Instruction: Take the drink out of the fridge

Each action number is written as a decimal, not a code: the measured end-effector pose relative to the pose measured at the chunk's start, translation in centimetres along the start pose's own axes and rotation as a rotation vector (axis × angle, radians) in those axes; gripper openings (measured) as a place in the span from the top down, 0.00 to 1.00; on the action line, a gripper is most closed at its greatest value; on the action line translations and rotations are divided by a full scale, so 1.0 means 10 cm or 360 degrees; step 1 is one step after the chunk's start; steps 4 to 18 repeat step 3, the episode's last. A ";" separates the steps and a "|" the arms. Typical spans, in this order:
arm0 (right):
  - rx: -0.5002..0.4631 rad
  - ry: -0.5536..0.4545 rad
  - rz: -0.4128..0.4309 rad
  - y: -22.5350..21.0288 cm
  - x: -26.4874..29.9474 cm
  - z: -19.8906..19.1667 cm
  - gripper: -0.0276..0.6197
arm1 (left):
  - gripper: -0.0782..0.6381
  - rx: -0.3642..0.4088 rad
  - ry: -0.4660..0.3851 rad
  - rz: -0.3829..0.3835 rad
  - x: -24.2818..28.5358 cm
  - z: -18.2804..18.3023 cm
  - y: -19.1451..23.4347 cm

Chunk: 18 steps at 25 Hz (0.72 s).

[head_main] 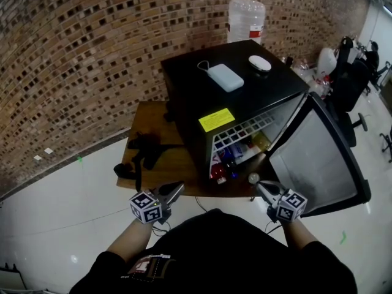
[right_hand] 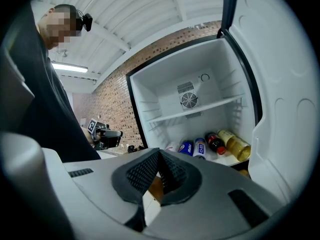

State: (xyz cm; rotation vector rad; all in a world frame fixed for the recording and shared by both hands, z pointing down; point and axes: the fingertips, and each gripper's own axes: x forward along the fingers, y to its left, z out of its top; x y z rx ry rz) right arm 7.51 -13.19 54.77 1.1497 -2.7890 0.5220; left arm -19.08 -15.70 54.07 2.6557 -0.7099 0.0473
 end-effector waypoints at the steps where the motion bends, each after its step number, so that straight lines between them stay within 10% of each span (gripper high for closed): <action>1: -0.0002 0.0000 0.0000 0.00 0.00 0.00 0.95 | 0.89 0.0000 0.0002 -0.0006 0.01 0.00 -0.01; 18: -0.0008 -0.0001 0.0003 0.00 0.00 0.00 0.95 | 0.89 -0.0001 0.0008 -0.0019 0.02 0.00 -0.02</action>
